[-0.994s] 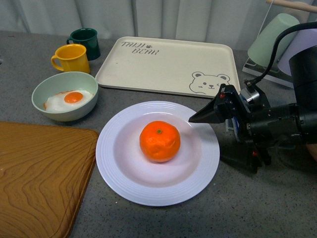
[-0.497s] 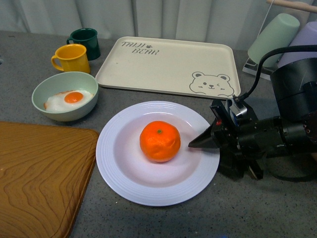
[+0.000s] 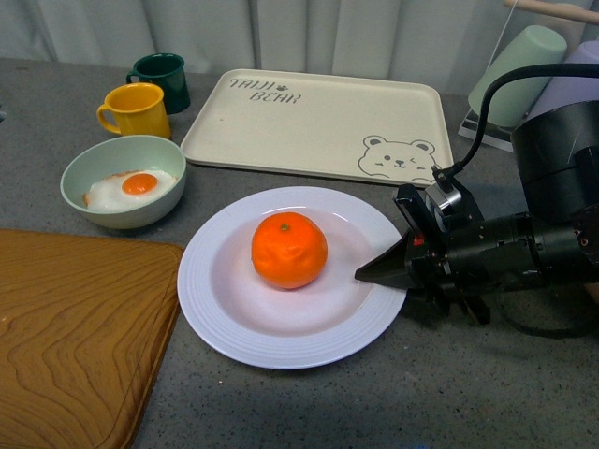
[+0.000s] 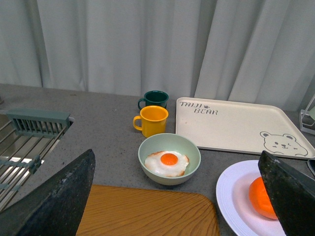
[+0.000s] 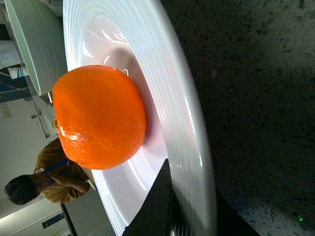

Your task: Place orange and plate with both arms

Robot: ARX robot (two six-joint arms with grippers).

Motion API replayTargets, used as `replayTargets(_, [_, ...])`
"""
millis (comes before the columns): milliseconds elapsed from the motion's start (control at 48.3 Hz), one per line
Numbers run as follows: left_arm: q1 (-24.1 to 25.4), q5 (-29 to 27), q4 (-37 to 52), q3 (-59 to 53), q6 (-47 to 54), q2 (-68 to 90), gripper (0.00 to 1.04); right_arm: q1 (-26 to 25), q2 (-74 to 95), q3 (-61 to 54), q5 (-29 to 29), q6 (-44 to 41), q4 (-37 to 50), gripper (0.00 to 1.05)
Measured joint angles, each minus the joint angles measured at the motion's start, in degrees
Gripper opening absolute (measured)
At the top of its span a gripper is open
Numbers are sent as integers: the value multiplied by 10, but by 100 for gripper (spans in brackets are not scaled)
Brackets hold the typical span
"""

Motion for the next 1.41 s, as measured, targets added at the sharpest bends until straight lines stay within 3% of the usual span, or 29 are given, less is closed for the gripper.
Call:
replayTargets(331, [0, 0, 0, 0, 0, 0, 98, -17, -23, -12, 9, 48, 111, 4])
replayTargets(663, [0, 0, 0, 0, 0, 0, 98, -22, -3, 100, 31, 123, 124, 4])
replayTargets(891, [0, 0, 0, 0, 0, 0, 98, -22, 71, 235, 55, 166, 54, 4])
replayTargets(1408, [0, 0, 0, 0, 0, 0, 98, -9, 196, 489, 64, 174, -111, 4])
